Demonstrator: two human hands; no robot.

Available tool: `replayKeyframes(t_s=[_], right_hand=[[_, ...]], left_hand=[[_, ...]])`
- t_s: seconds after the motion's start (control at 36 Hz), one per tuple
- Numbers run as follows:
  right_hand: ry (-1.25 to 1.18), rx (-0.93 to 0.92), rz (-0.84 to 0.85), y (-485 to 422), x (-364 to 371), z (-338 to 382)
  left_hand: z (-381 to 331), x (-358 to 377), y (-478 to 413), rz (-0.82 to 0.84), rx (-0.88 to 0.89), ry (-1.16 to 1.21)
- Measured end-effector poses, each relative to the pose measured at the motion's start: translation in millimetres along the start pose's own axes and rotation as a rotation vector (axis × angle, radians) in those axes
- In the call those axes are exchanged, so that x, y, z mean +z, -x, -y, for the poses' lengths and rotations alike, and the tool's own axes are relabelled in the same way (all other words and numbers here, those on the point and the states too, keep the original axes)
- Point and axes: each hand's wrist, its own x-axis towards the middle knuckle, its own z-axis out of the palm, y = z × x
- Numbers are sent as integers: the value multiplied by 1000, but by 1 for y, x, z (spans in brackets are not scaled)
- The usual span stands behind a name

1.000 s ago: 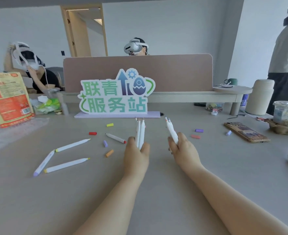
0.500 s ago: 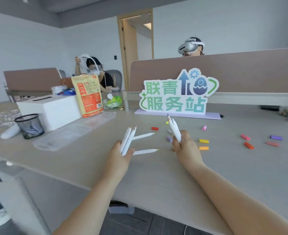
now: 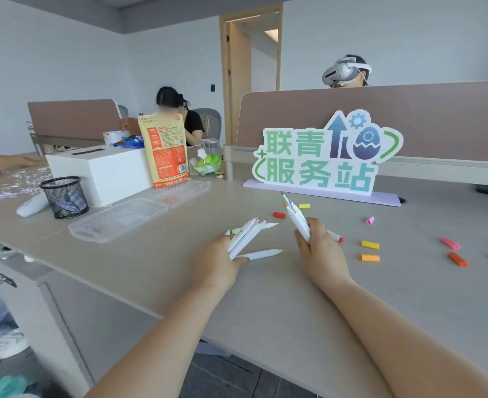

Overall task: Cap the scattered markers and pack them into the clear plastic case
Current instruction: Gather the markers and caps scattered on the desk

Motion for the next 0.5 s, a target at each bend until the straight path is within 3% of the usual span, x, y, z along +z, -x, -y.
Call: replayKeyframes(t_s=[0.19, 0.5], right_hand=[[-9, 23, -3, 1, -2, 0], [-27, 41, 9, 4, -5, 1]], left_hand=[[-1, -4, 5, -53, -53, -28], [8, -5, 4, -206, -115, 267]])
